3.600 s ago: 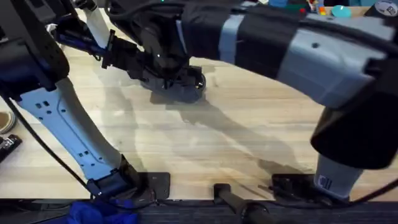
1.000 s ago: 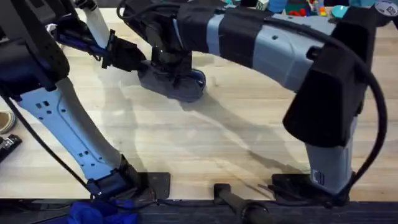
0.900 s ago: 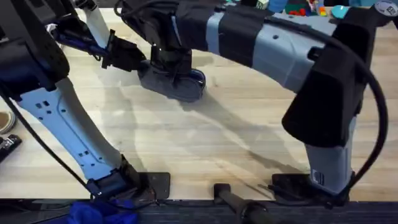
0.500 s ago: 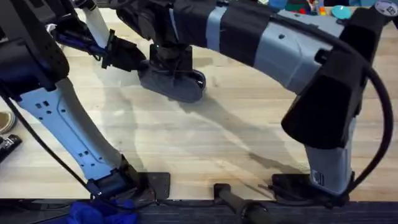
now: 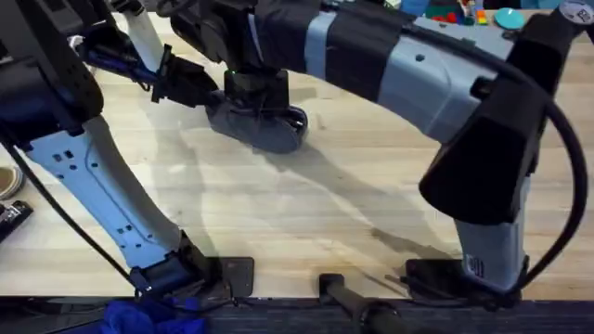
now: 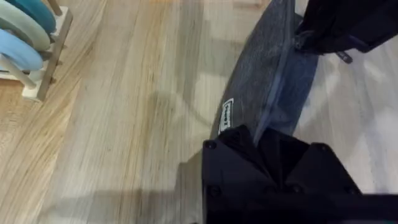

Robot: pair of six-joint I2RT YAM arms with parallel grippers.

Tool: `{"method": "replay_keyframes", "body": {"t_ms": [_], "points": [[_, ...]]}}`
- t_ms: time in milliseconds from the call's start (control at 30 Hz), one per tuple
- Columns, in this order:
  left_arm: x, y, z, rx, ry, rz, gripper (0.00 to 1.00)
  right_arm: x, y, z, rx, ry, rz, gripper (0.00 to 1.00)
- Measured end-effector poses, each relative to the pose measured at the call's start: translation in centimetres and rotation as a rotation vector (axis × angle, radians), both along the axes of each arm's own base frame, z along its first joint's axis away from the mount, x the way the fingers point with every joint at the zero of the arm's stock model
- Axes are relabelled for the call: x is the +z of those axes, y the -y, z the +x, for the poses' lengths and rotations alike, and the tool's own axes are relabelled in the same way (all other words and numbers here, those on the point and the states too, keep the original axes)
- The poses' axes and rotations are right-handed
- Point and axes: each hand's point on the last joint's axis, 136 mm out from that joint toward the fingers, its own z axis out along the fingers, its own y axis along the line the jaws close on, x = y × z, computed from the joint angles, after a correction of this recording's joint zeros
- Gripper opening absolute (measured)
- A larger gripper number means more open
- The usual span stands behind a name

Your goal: Unzip the bag, pick up the pens from the table one at a time and place them inside, then zip the bag closed.

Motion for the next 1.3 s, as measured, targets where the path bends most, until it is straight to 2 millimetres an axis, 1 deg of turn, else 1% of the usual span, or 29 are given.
{"method": "replay_keyframes", "body": {"t_ms": [300,367,400,633,867,1033,1300], "points": [[0.0,0.0,-0.1,-0.001,-0.003,0.0,0.042,0.0,1.1,-0.8,0.004,-0.032,-0.048,0.03],[0.0,0.0,-0.1,0.0,-0.003,-0.001,0.042,0.4,1.1,-1.0,0.008,-0.04,-0.046,0.03],[0.0,0.0,-0.1,0.0,-0.003,-0.001,0.041,1.1,1.0,-1.2,0.011,-0.048,-0.033,0.03],[0.1,0.1,-0.1,-0.001,-0.006,-0.003,0.041,1.9,1.1,-1.6,0.014,-0.068,-0.032,0.03],[0.1,0.2,-0.1,-0.004,-0.006,-0.004,0.041,1.9,1.4,-1.9,0.014,-0.077,-0.041,0.031],[0.1,0.2,-0.1,-0.004,-0.009,-0.004,0.041,1.8,2.1,-2.4,0.002,-0.1,-0.068,0.031],[0.1,0.2,-0.1,-0.004,-0.009,-0.004,0.041,1.8,2.7,-2.7,-0.03,-0.115,-0.082,0.03]]}}
